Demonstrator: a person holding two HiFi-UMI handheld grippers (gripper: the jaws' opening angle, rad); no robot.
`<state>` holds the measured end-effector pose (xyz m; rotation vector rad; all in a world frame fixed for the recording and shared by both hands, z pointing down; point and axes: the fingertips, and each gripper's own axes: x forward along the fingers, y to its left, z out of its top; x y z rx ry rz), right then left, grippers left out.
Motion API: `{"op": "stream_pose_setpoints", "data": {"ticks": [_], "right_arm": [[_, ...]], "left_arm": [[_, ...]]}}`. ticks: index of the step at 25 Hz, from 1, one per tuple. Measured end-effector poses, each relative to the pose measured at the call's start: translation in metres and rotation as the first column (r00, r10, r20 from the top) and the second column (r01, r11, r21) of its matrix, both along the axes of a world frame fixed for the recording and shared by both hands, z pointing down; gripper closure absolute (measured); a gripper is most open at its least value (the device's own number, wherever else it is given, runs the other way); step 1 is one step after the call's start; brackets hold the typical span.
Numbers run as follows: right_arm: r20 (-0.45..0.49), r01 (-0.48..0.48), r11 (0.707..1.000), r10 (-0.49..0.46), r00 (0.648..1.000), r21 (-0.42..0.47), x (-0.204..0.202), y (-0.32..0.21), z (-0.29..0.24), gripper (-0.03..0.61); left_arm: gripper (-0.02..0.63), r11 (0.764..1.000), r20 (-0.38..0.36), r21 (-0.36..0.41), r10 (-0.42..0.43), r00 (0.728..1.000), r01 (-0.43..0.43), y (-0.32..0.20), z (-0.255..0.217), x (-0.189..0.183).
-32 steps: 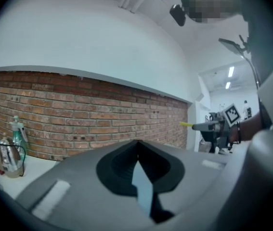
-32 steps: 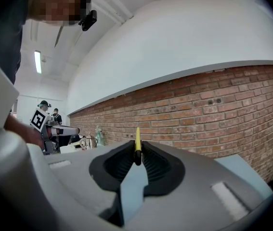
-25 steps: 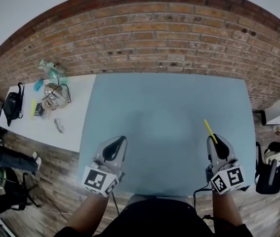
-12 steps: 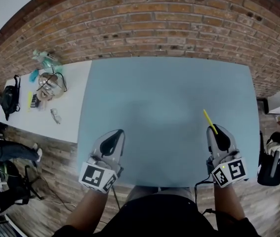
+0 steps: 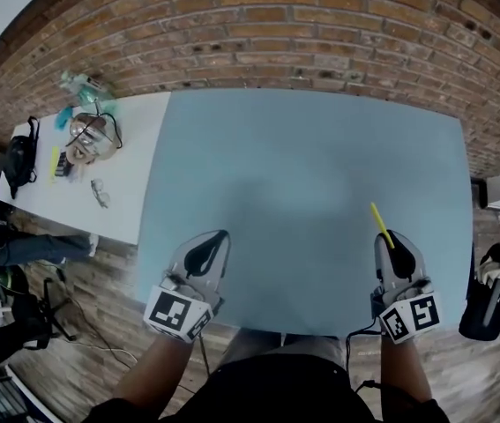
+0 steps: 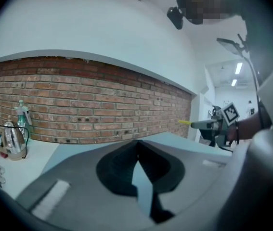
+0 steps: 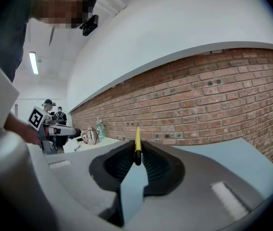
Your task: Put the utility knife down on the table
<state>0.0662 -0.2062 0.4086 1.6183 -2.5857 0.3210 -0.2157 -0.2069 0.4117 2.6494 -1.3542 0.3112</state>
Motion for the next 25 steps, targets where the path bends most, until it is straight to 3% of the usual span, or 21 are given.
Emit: {"op": "stream_pose_setpoints", "data": {"ticks": [8, 25], "right_arm": [[-0.007, 0.007, 1.0, -0.007, 1.0, -0.026, -0.006, 0.0, 0.018, 0.525], [-0.001, 0.03, 0.995, -0.03, 1.0, -0.094, -0.014, 0.007, 0.063, 0.525]], "left_arm": [[0.62, 1.0, 0.026, 0.01, 0.025, 0.999, -0.025, -0.006, 0.008, 0.004], [0.62, 0.998, 0.039, -0.052, 0.019, 0.999, -0.017, -0.01, 0.05, 0.006]]}}
